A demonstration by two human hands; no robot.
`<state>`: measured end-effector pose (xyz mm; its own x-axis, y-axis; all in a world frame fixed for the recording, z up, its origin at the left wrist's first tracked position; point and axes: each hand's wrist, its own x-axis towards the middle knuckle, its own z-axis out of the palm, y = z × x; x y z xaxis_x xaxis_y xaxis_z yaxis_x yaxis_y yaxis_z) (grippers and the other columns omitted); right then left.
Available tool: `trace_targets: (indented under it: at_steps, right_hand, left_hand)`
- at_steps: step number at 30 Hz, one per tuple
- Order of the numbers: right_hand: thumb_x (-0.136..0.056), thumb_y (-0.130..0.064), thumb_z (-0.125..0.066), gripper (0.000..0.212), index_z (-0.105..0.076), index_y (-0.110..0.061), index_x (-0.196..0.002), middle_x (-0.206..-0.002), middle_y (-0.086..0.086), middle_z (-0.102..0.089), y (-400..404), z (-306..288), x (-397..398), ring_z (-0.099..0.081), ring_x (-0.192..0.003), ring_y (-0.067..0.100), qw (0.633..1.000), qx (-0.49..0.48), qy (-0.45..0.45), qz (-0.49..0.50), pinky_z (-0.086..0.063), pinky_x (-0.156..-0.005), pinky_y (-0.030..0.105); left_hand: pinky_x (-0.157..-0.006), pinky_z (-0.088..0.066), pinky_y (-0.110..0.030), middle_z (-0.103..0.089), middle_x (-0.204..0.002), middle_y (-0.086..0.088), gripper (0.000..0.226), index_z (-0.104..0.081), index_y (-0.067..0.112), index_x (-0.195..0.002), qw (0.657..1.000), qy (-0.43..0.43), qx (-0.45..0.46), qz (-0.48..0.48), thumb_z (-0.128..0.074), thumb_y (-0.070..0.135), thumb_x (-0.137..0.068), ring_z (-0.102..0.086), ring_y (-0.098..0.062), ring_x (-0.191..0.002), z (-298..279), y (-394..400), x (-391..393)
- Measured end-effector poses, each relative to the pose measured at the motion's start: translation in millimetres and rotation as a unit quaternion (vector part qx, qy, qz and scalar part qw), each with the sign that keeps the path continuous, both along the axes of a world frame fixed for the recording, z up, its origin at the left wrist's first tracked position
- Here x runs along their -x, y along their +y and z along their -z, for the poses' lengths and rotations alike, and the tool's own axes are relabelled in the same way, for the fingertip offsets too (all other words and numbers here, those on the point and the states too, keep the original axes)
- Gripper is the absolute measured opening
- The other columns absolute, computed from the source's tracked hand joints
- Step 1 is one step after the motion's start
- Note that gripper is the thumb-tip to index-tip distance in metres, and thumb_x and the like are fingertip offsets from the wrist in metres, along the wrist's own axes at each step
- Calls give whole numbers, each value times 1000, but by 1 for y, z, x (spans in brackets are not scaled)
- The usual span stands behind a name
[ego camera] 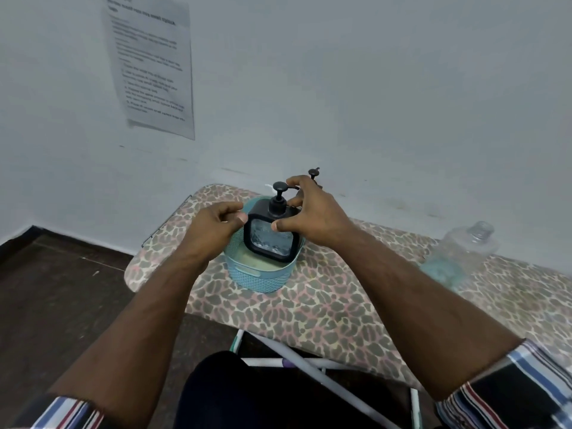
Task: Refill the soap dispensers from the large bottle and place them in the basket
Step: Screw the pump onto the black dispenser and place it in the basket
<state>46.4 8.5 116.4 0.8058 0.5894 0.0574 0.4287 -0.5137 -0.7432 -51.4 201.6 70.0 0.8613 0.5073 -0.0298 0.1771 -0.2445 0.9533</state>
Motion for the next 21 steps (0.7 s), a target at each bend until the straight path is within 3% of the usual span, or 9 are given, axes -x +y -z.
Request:
trace_targets:
  at_steps: [2, 6, 8, 13, 21]
  right_hand:
    - [-71, -33, -90, 86, -41, -29, -141, -111, -3, -67, -1, 1, -1, -62, -95, 6, 1000, 0, 2, 2, -43, -67, 21]
    - [-69, -33, -90, 87, -40, -30, -141, -117, -3, -67, 1, 2, -2, -62, -100, 10, 1000, 6, 5, -7, -42, -68, 19]
    - [-69, -32, -90, 87, -40, -30, -141, -116, -3, -65, 3, 5, -1, -63, -100, 12, 1000, 9, 5, -3, -43, -69, 20]
    - [-70, -30, -90, 87, -40, -25, -141, -120, 1, -66, 6, 21, 1, -63, -101, 17, 1000, 23, 3, 15, -45, -77, 28]
    - [-70, -30, -90, 84, -42, -23, -139, -122, 2, -67, 17, 31, -1, -63, -105, 19, 999, 34, -10, 31, -51, -86, 34]
  left_hand:
    - [-102, -52, -35, -69, -119, 1, 44, -63, 16, -138, 999, 17, -32, 40, -73, 15, -95, -66, -15, -109, -1, 2, -1]
    - [-83, -50, -30, -62, -130, 5, 63, -52, 24, -147, 986, 48, -106, 115, -76, 10, -91, -65, -12, -92, -6, 0, -9]
    - [-83, -48, -31, -61, -128, 5, 65, -51, 25, -148, 977, 65, -157, 128, -77, 11, -90, -64, -13, -89, -7, -1, -15]
    - [-98, -49, -39, -65, -129, -6, 62, -60, 19, -142, 958, 103, -243, 109, -84, 19, -84, -64, -27, -114, -3, 2, -25]
    - [-85, -43, -28, -74, -116, 3, 41, -72, 22, -128, 967, 112, -220, 66, -78, 15, -88, -67, -18, -105, 7, 7, -25]
